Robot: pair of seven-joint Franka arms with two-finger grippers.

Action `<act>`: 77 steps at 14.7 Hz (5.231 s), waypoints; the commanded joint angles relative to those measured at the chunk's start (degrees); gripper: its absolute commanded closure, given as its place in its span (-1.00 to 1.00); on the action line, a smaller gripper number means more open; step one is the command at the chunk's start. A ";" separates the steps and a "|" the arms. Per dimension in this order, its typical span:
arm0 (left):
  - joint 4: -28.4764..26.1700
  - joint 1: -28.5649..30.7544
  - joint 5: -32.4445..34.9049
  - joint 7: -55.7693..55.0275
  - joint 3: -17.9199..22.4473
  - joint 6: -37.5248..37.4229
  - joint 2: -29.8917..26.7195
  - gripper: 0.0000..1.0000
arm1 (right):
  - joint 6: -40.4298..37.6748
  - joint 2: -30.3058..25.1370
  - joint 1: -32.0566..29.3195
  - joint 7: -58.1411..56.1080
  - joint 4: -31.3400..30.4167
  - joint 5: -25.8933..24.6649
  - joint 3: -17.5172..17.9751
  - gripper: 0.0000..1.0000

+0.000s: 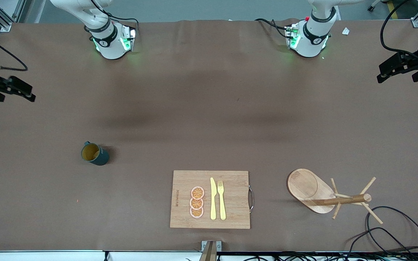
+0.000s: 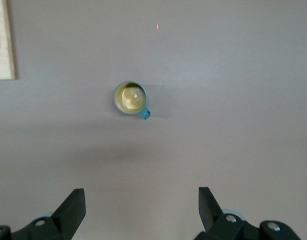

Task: Pass cup and hang on rack
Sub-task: 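Reach the right gripper down to the teal mug and grasp its rim, then lift the teal mug with the right gripper toward the table center, then set the mug down with the right gripper while the left gripper approaches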

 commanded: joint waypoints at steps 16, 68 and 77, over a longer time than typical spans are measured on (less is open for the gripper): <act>0.34 0.29 0.90 -0.01 -0.24 -0.03 -0.15 -1.00 | 25.03 31.85 6.20 1.43 0.70 7.19 -0.15 -1.00; 0.16 1.35 0.64 1.05 0.19 -0.12 0.03 -1.00 | 35.85 58.31 51.90 47.75 38.85 10.19 3.19 0.16; 0.33 0.91 0.11 -0.27 -0.15 0.32 0.64 -1.00 | 35.14 53.58 50.41 47.66 38.85 9.84 2.75 -1.00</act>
